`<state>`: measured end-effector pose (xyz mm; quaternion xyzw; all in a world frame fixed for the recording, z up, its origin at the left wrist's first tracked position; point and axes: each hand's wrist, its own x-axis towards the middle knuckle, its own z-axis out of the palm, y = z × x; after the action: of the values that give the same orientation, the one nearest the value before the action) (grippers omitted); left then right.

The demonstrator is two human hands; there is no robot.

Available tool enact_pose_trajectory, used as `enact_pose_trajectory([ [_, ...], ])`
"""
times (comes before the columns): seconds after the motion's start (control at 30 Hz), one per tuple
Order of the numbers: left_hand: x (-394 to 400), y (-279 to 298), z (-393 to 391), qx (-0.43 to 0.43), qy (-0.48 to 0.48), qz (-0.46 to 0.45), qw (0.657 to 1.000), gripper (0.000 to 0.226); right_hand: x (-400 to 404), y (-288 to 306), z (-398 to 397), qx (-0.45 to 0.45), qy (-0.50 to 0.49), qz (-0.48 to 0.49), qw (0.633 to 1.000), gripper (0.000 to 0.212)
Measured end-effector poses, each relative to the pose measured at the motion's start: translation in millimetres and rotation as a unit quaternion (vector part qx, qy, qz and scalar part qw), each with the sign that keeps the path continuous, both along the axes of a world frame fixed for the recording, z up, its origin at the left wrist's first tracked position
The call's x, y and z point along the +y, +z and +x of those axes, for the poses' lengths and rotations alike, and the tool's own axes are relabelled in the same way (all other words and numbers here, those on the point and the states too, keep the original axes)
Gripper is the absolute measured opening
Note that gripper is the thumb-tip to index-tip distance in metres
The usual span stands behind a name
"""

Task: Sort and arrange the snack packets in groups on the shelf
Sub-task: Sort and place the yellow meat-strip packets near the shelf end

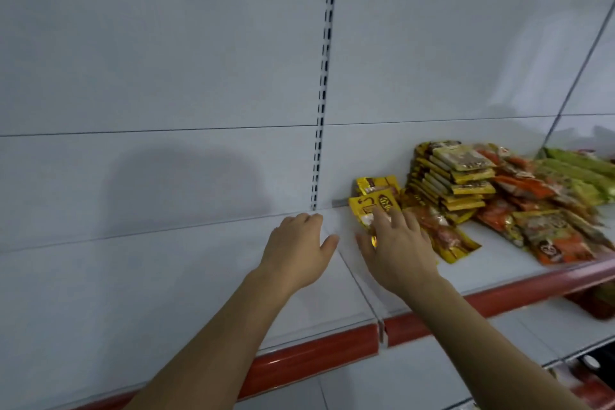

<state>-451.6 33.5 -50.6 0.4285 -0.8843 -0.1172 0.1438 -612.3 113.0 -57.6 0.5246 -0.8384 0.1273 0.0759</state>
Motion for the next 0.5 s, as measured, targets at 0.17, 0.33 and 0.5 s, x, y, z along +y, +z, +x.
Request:
enact_pose_trajectory([
  [0.17,5,-5,-68,0.061,-0.005,0.108,0.992,0.048,11,-8,-55,-0.018,-0.029,0.062,0.998,0.075],
  [0.33,0,-12,-105,0.227,0.058,0.268,0.934,0.04,11,-16,-67,-0.059,-0.005,0.003,0.998,0.062],
  [0.5,-2,-14,-118,0.317,0.11,0.313,0.888,0.027,16,-18,-75,-0.087,0.092,-0.094,0.987,0.036],
])
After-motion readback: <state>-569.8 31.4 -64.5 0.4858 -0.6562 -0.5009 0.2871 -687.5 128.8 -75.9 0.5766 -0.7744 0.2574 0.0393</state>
